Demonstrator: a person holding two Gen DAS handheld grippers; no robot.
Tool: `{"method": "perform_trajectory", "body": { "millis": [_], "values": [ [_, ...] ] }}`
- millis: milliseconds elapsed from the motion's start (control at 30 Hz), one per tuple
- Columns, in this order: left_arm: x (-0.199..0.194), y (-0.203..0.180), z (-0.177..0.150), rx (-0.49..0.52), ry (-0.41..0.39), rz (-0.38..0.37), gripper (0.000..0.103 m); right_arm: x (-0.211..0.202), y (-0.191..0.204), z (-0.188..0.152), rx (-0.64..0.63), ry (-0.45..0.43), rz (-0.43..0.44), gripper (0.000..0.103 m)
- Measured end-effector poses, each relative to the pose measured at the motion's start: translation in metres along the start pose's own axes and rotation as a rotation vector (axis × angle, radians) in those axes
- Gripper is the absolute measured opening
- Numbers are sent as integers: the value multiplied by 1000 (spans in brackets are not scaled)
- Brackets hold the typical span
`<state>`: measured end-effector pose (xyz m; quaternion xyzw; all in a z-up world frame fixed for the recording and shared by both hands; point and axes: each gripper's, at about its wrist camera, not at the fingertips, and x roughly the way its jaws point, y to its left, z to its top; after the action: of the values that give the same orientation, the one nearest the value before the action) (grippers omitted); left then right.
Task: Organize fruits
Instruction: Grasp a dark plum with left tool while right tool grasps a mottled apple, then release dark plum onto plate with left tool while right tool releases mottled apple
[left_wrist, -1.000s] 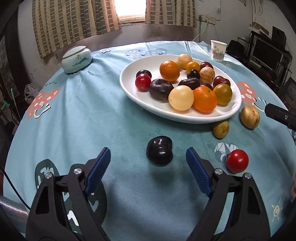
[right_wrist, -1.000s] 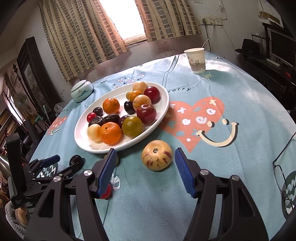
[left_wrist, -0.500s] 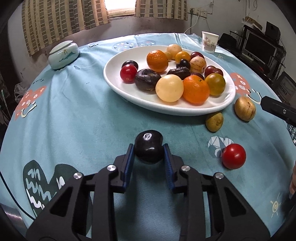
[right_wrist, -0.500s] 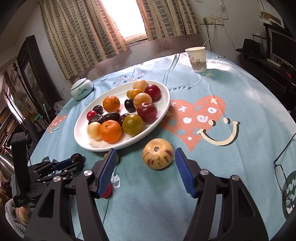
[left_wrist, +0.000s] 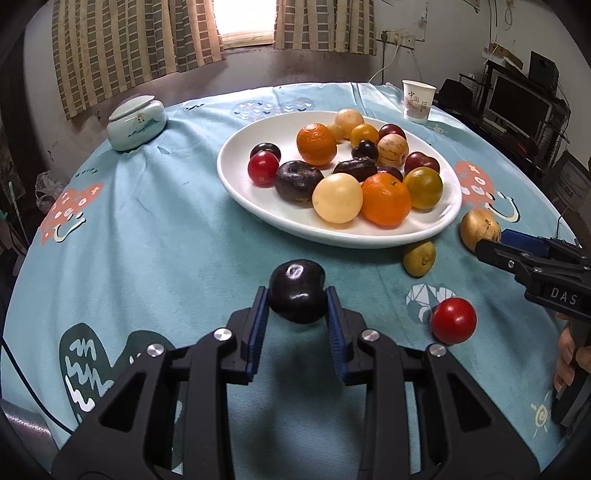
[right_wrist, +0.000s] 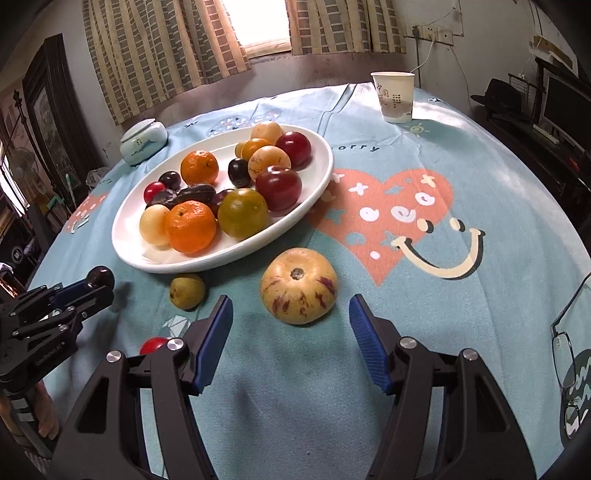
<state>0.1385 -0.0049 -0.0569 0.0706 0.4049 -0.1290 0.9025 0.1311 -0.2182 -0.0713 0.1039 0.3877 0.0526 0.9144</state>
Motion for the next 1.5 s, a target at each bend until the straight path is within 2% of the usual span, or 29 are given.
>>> {"method": "perform_trajectory", "body": {
  "millis": [367, 733, 833, 900, 1133, 1267, 1367, 1500],
  "values": [
    [3, -1, -1, 6, 12, 5, 31, 5, 0, 4, -15, 0, 15, 65],
    [15, -3, -5, 27, 51, 22, 32, 12, 1, 4, -17, 36, 10, 51],
    [14, -5, -6, 33, 40, 37, 32, 11, 1, 3, -18, 32, 14, 44],
    [9, -7, -6, 33, 15, 68, 31, 8, 5, 1, -36, 25, 26, 44],
    [-27, -7, -7, 22, -118, 139, 31, -16, 19, -8, -68, -44, 49, 44],
    [-43, -5, 5, 8, -169, 158, 31, -44, 13, -3, -22, -122, 115, 44],
    [-54, -5, 33, 4, -197, 135, 31, -71, 12, 22, -10, -210, 142, 44],
    [-55, -11, 76, 4, -251, 164, 31, -92, 21, 71, -38, -302, 126, 44]
  ]
}}
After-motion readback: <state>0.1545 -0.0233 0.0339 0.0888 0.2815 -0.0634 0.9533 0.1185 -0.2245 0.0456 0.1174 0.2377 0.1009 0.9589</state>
